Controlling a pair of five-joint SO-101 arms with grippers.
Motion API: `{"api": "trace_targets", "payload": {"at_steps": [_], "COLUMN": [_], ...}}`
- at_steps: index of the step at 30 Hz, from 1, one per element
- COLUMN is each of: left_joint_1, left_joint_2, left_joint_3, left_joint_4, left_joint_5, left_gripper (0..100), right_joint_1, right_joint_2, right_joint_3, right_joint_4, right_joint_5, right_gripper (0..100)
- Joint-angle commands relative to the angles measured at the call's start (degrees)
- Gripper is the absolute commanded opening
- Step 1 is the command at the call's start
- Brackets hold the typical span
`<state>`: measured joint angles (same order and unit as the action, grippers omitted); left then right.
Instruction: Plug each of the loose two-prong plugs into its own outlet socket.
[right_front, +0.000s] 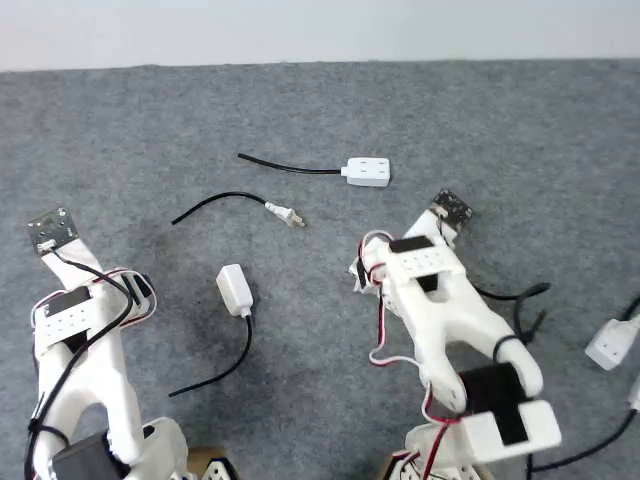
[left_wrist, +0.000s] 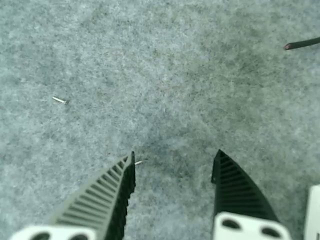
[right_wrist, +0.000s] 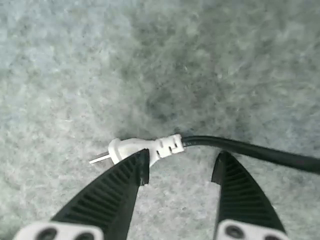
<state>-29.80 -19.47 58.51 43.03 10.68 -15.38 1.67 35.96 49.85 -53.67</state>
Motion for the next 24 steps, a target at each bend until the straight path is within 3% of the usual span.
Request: {"api": "trace_targets", "payload": {"at_steps": [1,24], "left_joint_1": [0.35,0.35], "left_joint_2": [-0.35,-0.35], "left_joint_3": [-2.68,-2.68], "left_joint_4": [0.53,0.53], "left_joint_5": [-0.53,-0.53], "left_gripper": [23,23], "right_joint_1": [0.57,7.52], "right_joint_2": [2.86,1.63], "right_joint_3": [-5.89,-6.42], "right_joint_4": [3.82,3.91], "right_joint_5": [-0.35,-2.46], "right_gripper": [20.8,20.8]}}
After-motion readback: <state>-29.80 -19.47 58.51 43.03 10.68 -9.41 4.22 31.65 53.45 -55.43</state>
